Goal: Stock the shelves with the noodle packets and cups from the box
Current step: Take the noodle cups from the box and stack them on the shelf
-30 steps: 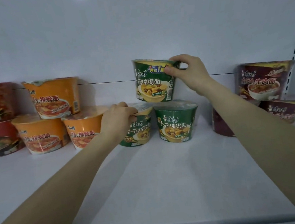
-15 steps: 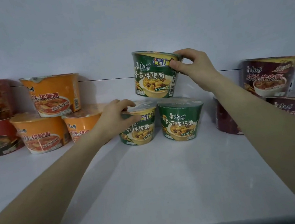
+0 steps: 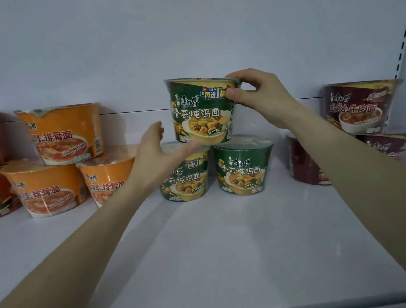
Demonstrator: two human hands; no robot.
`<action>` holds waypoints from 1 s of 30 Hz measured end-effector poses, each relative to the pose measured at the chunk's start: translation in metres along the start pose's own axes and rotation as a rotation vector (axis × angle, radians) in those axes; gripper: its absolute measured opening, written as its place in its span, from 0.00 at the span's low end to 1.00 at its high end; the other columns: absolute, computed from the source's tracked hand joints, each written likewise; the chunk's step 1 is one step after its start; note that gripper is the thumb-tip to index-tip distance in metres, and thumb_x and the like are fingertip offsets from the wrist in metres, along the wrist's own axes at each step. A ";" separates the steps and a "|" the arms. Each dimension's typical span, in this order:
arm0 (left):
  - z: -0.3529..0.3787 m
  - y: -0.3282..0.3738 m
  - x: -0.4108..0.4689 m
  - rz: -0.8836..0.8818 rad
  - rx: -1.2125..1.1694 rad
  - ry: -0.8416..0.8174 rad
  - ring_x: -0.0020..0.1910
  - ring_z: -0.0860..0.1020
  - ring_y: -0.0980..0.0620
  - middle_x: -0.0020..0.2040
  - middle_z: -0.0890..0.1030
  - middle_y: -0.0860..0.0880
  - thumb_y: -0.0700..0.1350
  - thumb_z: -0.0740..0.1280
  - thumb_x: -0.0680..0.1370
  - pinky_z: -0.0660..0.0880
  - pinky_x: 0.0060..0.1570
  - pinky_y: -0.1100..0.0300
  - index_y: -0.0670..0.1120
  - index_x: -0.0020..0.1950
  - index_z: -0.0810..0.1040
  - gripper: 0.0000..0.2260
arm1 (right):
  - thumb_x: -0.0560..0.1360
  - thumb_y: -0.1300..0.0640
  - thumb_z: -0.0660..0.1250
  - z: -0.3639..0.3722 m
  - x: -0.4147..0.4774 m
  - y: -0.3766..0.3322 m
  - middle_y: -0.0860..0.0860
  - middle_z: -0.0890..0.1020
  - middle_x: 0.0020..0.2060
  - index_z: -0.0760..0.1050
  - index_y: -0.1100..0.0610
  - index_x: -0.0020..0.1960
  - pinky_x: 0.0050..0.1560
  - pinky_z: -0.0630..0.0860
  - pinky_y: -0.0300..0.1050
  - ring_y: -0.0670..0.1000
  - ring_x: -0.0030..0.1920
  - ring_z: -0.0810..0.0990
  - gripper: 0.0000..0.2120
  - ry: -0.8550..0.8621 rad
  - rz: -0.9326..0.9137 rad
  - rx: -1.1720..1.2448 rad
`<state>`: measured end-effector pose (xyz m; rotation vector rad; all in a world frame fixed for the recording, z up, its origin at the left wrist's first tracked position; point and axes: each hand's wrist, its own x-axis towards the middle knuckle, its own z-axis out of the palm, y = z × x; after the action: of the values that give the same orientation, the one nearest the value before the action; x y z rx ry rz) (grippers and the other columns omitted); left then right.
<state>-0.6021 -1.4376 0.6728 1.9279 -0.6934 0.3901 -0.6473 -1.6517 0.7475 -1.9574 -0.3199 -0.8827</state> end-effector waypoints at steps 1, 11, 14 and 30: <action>0.001 0.009 -0.001 -0.014 -0.095 0.011 0.67 0.68 0.51 0.72 0.66 0.47 0.63 0.73 0.62 0.69 0.63 0.53 0.45 0.75 0.56 0.49 | 0.73 0.60 0.69 -0.001 -0.002 -0.004 0.50 0.76 0.53 0.75 0.55 0.54 0.54 0.77 0.37 0.42 0.52 0.76 0.11 -0.023 -0.015 0.004; 0.005 0.032 0.004 0.012 -0.510 0.109 0.48 0.82 0.54 0.52 0.82 0.51 0.58 0.75 0.63 0.78 0.50 0.58 0.44 0.60 0.73 0.31 | 0.78 0.57 0.62 -0.021 -0.024 0.000 0.50 0.73 0.65 0.69 0.51 0.65 0.60 0.70 0.39 0.49 0.64 0.73 0.16 -0.132 0.166 -0.113; 0.002 0.029 0.007 -0.008 -0.501 0.166 0.48 0.82 0.56 0.51 0.82 0.54 0.58 0.75 0.63 0.77 0.49 0.59 0.47 0.59 0.73 0.29 | 0.76 0.53 0.65 -0.031 -0.038 0.026 0.52 0.76 0.62 0.72 0.56 0.65 0.61 0.67 0.38 0.50 0.63 0.74 0.18 -0.372 0.240 -0.570; 0.006 0.020 0.012 -0.014 -0.431 0.197 0.49 0.80 0.59 0.52 0.80 0.56 0.55 0.73 0.67 0.76 0.51 0.60 0.47 0.62 0.71 0.27 | 0.74 0.65 0.66 -0.038 -0.041 0.055 0.55 0.77 0.61 0.73 0.61 0.63 0.51 0.62 0.33 0.52 0.61 0.73 0.17 -0.476 0.172 -0.775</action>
<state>-0.6053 -1.4530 0.6908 1.4650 -0.5793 0.3801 -0.6634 -1.7078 0.6945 -2.8695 -0.0672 -0.4339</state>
